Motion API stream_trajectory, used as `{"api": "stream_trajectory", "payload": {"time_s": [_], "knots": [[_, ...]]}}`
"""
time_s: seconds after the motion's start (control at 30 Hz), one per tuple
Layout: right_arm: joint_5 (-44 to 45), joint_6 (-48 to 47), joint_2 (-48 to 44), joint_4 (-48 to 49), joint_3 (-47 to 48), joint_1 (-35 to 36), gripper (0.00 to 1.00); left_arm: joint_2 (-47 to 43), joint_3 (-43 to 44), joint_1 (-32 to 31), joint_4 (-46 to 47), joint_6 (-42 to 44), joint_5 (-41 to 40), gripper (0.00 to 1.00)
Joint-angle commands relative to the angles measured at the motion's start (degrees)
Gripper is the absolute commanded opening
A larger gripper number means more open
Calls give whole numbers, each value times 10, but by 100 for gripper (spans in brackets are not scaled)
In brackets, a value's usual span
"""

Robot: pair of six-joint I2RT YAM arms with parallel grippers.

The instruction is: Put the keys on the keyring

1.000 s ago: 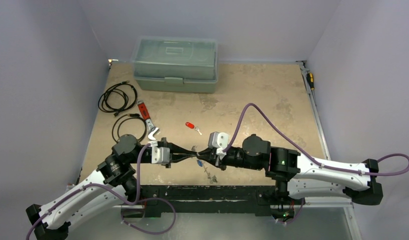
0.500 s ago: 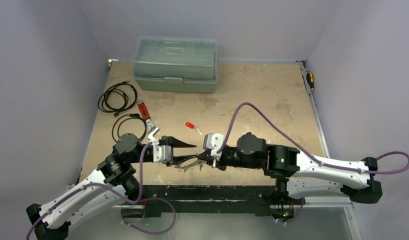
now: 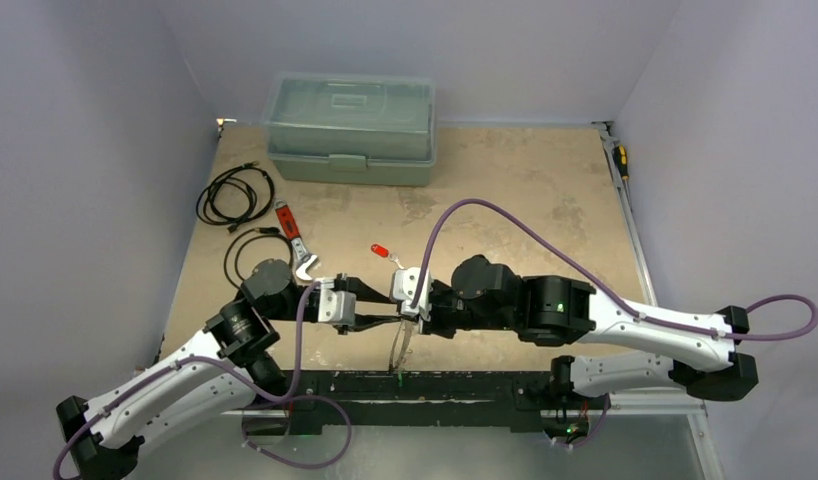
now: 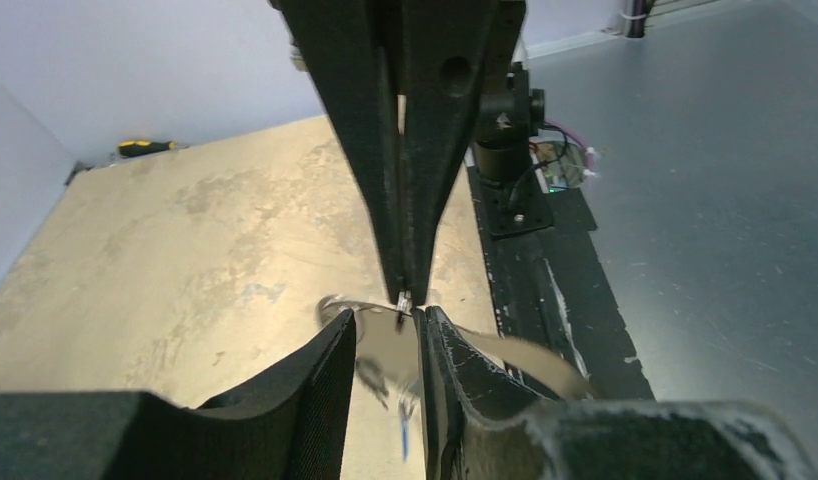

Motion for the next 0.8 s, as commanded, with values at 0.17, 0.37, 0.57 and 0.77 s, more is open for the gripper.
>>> {"api": "stream_trajectory", "payload": {"time_s": [0.17,0.37,0.57,0.77], "knots": [[3,-31,-8,37,55,-1,0,2,4,-3,32,-21,83,30],[-14,-31,-3,42,56,-2,0,9,6,-3,37,-24,78,25],[-15,-32,1,48,56,-2,0,13,7,-3,35,-24,71,0],[-45,-31,-11,69,51,-2,0,-10,8,-3,27,-10,45,0]]}}
